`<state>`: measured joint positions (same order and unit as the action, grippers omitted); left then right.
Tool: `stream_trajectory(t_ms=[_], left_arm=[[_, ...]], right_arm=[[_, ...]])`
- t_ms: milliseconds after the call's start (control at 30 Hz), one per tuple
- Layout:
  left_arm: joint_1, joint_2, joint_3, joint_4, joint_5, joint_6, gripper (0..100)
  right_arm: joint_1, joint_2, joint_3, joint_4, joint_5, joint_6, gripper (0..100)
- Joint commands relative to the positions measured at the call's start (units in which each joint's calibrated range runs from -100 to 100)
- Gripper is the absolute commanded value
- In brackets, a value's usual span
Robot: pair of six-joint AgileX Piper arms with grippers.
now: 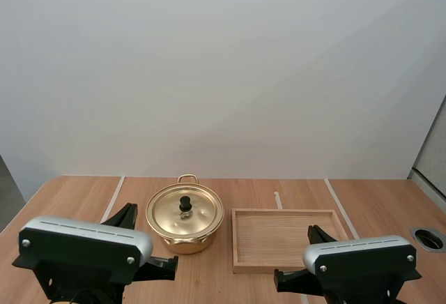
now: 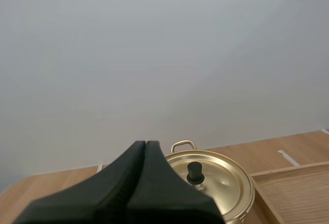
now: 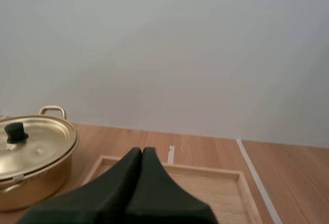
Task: Open the lid, put the grape in the pot, and close it
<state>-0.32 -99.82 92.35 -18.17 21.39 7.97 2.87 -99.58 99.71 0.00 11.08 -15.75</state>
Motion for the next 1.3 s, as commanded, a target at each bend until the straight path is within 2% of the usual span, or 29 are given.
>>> stream_trajectory(t_ms=[0,67,100,233,367,467,600,733,1267], left_arm=[[-0.01,-0.18,5.94,0.10,-10.94,-0.94,0],[-0.01,-0.18,7.65,0.10,-16.41,-1.08,0],[-0.01,-0.18,7.65,0.10,-9.52,-1.17,0],[-0.07,-0.18,7.65,0.52,-4.28,-2.95,0],[-0.07,-0.18,7.65,6.72,-1.21,-4.39,0],[-0.07,-0.18,7.65,12.58,4.14,-13.38,0],[-0.07,-0.18,7.65,22.47,8.27,-25.82,0],[-0.07,-0.18,7.65,22.76,8.69,-28.47,0],[-0.07,-0.18,7.65,22.76,7.82,-28.14,0]], right_arm=[[-0.55,-0.42,0.29,0.00,1.80,0.11,0],[-0.96,-0.42,0.29,0.00,3.66,0.11,0],[-1.07,-0.42,0.29,0.00,4.31,0.11,0],[-1.15,-0.42,0.29,0.33,5.93,0.11,0],[-1.15,-0.42,0.29,0.33,11.56,0.11,0],[-1.15,-0.42,0.29,0.33,17.32,0.11,0],[-1.69,-0.42,0.29,0.33,18.53,0.11,0],[-2.03,-0.42,0.29,0.33,18.89,0.11,0],[-2.03,-0.42,0.29,0.33,20.12,0.11,0]])
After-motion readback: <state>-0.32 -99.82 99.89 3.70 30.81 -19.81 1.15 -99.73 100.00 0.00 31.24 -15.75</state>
